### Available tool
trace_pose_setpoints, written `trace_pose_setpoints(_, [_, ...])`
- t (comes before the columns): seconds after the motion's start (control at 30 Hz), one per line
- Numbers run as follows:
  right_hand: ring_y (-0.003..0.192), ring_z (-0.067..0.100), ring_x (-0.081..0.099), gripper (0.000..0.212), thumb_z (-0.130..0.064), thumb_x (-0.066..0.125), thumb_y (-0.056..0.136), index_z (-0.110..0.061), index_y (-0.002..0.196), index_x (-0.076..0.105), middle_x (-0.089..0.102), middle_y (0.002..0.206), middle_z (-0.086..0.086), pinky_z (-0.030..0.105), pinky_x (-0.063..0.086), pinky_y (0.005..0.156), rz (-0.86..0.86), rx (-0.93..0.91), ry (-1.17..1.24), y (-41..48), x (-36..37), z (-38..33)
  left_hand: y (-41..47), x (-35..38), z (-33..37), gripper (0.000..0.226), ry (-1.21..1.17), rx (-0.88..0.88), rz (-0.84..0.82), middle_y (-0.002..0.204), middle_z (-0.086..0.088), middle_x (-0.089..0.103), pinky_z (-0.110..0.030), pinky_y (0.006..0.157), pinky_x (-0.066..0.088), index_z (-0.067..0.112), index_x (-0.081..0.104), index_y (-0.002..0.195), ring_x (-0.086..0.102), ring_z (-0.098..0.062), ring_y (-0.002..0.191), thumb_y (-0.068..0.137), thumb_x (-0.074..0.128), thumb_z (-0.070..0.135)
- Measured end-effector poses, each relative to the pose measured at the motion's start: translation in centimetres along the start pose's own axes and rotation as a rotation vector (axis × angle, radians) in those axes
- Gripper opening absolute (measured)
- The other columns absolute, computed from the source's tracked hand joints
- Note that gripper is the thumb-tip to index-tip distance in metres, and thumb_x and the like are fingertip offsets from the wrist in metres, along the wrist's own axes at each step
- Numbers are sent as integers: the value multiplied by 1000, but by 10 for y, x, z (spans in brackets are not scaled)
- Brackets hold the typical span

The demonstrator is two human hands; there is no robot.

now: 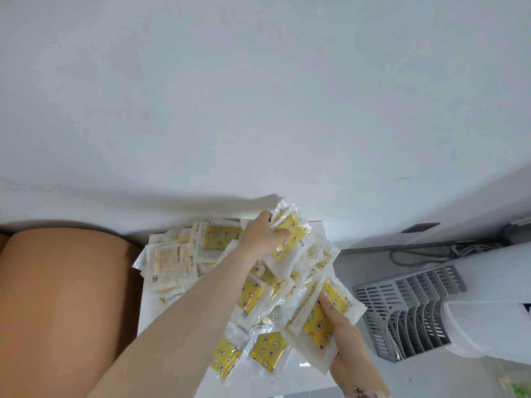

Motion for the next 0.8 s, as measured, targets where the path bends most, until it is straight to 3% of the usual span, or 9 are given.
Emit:
trace_pose_setpoints(0.1, [93, 34, 67, 35, -29, 74, 76, -9, 105, 68, 73, 97, 15, 50, 52, 89, -21, -72, -63, -25, 16, -22, -38, -24, -3, 64, -296, -63, -66, 131, 9, 38, -27, 98, 33, 12, 28, 143, 41, -15, 122, 92, 54, 41])
trace_pose_setpoints(0.17, [92, 33, 67, 32, -26, 74, 77, -10, 104, 68, 72, 97, 14, 51, 51, 90, -41, -114, -106, -44, 30, -36, -71, -48, -6, 61, -475, -90, -36, 141, 5, 44, -39, 106, 39, 16, 36, 140, 47, -18, 126, 90, 58, 44])
trace_pose_setpoints(0.23, [91, 33, 67, 25, -22, 73, 79, -10, 99, 67, 71, 95, 14, 50, 51, 90, -82, -152, -158, -66, 47, -50, -100, -73, -12, 38, -609, -107, 23, 124, -1, 61, -40, 95, 50, 18, 53, 124, 62, -16, 107, 91, 60, 35])
trace_pose_setpoints(0.33, [92, 32, 66, 26, -26, 75, 77, -9, 95, 67, 71, 96, 14, 49, 50, 92, -137, -194, -248, -97, 76, -67, -146, -112, -17, 10, -677, -95, 149, 93, 3, 69, -23, 67, 56, 18, 60, 102, 69, -5, 76, 93, 59, 20])
trace_pose_setpoints(0.5, [99, 32, 64, 49, -39, 81, 64, -6, 99, 69, 71, 99, 12, 47, 46, 98, -286, -251, -426, -147, 135, -68, -230, -169, -28, 13, -767, -109, 316, 94, 0, 69, -20, 64, 56, 16, 59, 104, 68, -12, 80, 92, 60, 19])
trace_pose_setpoints(0.57, [93, 30, 65, 44, -36, 78, 71, -4, 98, 69, 71, 96, 13, 40, 49, 88, -366, -271, -511, -169, 160, -58, -266, -186, -40, 25, -805, -129, 419, 100, 1, 70, -25, 75, 57, 16, 58, 113, 69, -13, 86, 90, 63, 24])
trace_pose_setpoints(0.67, [82, 26, 64, 35, -31, 74, 78, -3, 97, 66, 69, 91, 11, 32, 49, 68, -493, -282, -641, -199, 197, -36, -327, -202, -60, 16, -912, -127, 591, 97, 4, 71, -22, 68, 56, 18, 60, 107, 69, -10, 83, 91, 61, 20])
trace_pose_setpoints(0.8, [88, 28, 66, 40, -37, 76, 75, -6, 99, 65, 70, 91, 11, 41, 52, 88, -688, -249, -880, -245, 244, 21, -424, -206, -99, 24, -1038, -209, 861, 106, -1, 71, -31, 78, 57, 13, 59, 115, 69, -18, 93, 92, 60, 20])
Point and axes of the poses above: each hand's wrist, its own y-axis towards the middle knuckle, its own x-axis out of the palm, z = x × y, the point moved 4 cm from there along y, towards the middle knuckle
